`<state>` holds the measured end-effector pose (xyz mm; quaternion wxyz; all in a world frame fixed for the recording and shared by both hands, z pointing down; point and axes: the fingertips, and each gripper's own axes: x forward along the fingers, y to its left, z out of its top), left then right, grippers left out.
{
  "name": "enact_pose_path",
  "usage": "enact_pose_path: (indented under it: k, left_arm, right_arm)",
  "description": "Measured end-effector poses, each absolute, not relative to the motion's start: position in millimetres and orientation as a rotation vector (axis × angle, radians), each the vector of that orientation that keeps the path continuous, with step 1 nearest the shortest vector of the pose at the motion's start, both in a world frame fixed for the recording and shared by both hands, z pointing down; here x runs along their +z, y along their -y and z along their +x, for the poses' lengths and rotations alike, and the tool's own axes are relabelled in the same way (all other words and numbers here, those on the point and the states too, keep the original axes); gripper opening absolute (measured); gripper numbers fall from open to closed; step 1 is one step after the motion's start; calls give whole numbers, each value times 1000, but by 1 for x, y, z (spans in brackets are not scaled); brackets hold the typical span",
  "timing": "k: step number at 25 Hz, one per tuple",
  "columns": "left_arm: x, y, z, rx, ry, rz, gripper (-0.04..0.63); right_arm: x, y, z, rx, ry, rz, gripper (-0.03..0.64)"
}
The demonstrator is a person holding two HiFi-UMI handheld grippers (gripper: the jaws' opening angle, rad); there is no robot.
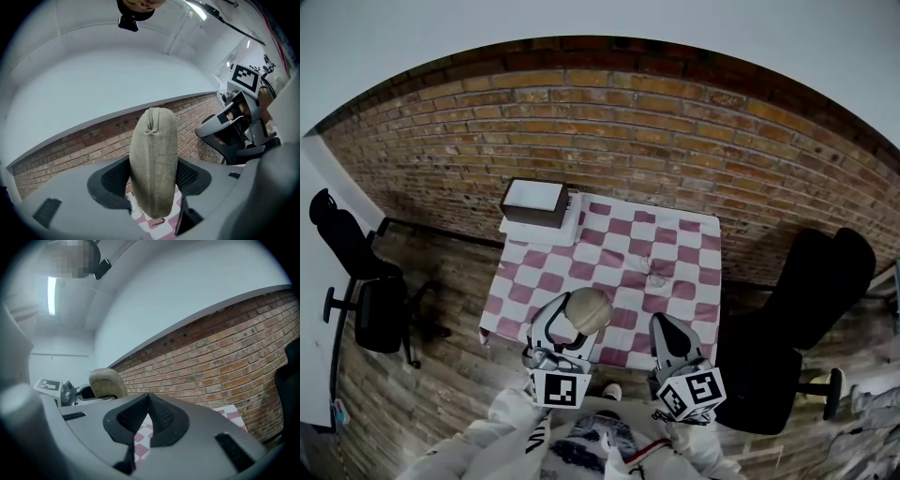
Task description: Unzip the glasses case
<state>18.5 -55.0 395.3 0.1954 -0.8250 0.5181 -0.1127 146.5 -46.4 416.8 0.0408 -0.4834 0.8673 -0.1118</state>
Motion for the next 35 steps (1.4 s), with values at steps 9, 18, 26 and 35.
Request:
enact_pose_path:
  k: [9, 18, 26, 35]
  left_arm:
    - [383, 62, 39, -288, -1389, -2382, 276]
    - [376, 76, 41, -64, -1382, -2590, 276]
    - [358, 88, 48, 40, -1339, -2715, 276]
    - [335, 98, 52, 147, -1328, -2838, 276]
  right_arm:
    - [413, 52, 157, -311, -2666, -1455, 14]
    - [419, 55, 151, -263, -2705, -1481, 14]
    - [424, 59, 149, -240, -2727, -1511, 14]
    - [425, 61, 144, -213, -2754, -1526, 15]
